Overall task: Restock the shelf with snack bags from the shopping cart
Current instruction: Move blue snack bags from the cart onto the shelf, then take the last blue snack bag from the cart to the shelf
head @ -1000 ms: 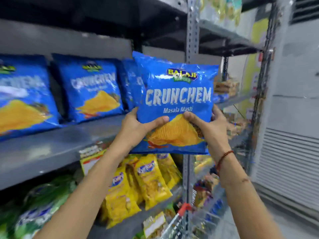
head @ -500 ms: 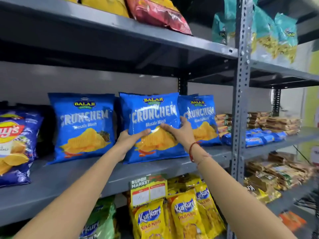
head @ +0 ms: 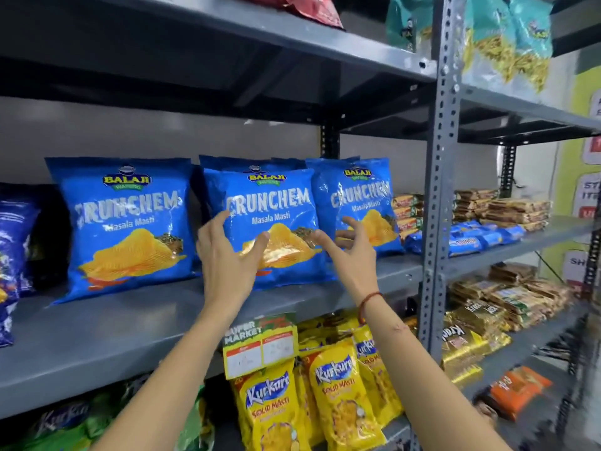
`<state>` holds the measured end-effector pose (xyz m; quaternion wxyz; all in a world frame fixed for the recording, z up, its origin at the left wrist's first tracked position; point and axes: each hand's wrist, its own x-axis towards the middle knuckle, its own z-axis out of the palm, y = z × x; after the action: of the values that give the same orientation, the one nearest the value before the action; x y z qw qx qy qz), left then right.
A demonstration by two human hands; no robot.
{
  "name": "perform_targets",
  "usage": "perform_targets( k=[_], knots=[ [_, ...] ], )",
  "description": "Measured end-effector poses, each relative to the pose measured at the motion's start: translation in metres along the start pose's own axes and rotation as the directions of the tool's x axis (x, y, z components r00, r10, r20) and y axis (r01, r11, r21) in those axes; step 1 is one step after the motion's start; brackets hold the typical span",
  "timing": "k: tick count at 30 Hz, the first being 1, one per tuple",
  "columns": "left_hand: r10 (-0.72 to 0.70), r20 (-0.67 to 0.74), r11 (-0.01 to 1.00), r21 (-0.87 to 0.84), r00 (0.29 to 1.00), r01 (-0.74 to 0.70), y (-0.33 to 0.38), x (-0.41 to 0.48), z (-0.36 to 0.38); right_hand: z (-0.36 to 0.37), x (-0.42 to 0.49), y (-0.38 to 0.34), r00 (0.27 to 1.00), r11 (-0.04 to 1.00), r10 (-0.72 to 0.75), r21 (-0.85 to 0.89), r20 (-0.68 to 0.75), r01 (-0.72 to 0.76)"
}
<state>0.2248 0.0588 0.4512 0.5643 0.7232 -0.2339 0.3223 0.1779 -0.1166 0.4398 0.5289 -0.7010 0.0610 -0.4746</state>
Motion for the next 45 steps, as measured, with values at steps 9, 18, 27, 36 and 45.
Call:
perform_targets(
  k=[9,18,27,36,45],
  knots=[
    [0.254,0.344,0.959,-0.213,0.904,-0.188,0.017,-0.159,0.079,-0.131,-0.123,0.067,0.962,0.99,0.073,-0.099,-0.265,-0.103],
    [-0.04,0.914,0.996,0.004,0.404,0.089,-0.059,-0.37,0.181,-0.267,-0.31,0.202,0.695,0.682,0.49,-0.265,-0.527,-0.682],
    [-0.276,0.936,0.96,0.279,-0.216,-0.021,-0.129,-0.538,0.223,-0.343,-0.492,0.292,0.176,0.102,0.767,-0.153,-0.618,-0.983],
    [-0.428,0.801,0.886,0.463,-0.418,-0.019,-0.172,-0.648,0.249,-0.371,-0.577,0.339,-0.129,-0.088,0.821,0.099,-0.556,-0.991],
    [-0.588,0.603,0.639,0.755,-0.539,0.147,-0.206,-0.689,0.275,-0.383,-0.581,0.391,-0.132,0.02,0.941,0.439,-0.313,-0.898]
  ],
)
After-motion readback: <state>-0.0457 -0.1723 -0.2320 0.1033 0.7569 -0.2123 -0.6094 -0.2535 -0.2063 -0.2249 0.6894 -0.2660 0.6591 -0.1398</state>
